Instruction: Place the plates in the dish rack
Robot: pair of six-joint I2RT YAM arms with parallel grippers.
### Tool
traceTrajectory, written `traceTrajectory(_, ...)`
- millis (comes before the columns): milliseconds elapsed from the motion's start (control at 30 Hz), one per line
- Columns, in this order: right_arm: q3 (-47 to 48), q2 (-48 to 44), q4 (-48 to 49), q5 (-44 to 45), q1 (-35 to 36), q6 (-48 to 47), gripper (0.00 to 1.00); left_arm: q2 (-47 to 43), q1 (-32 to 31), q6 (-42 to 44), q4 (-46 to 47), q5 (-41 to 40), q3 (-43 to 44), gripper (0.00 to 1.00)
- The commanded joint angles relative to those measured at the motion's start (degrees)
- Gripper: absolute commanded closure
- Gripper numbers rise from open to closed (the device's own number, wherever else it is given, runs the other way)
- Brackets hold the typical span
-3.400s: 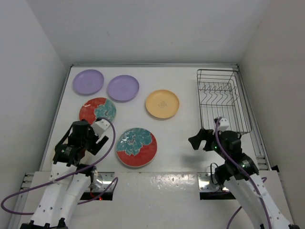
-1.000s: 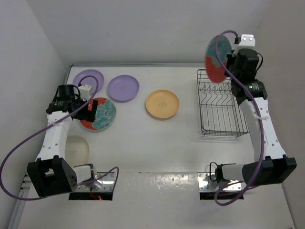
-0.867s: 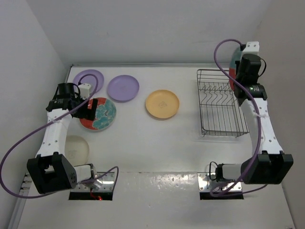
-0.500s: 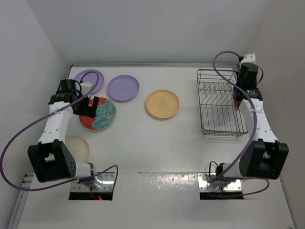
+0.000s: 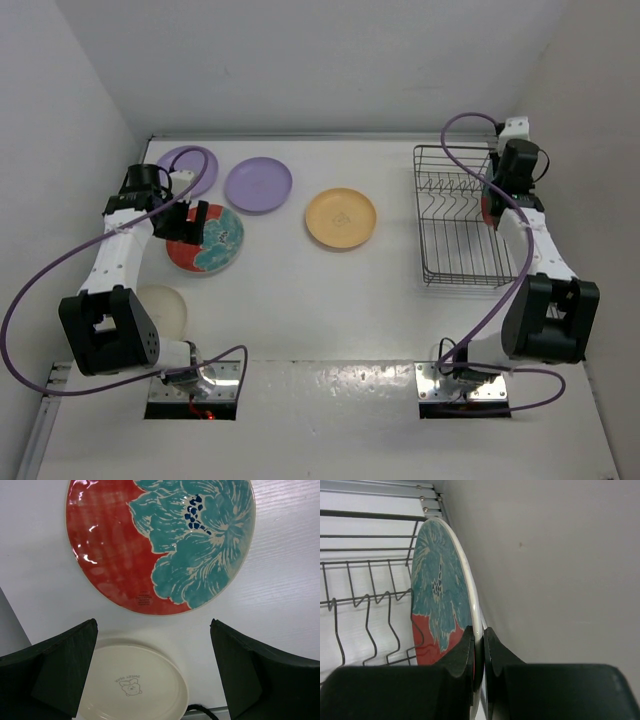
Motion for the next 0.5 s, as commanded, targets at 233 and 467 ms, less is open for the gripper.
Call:
traceTrajectory(233,-3.6,0.1,14.4,-3.1,-0.5,-0.5,0.99,0.2,1.2,0.4,0.8,0.5,2.1,0.0)
traceTrajectory(467,-0.4,-0.6,7.2,-3.3,-0.5,1.0,0.39,6.8,4.9,0.4,0.8,1.9,3.9,0.0)
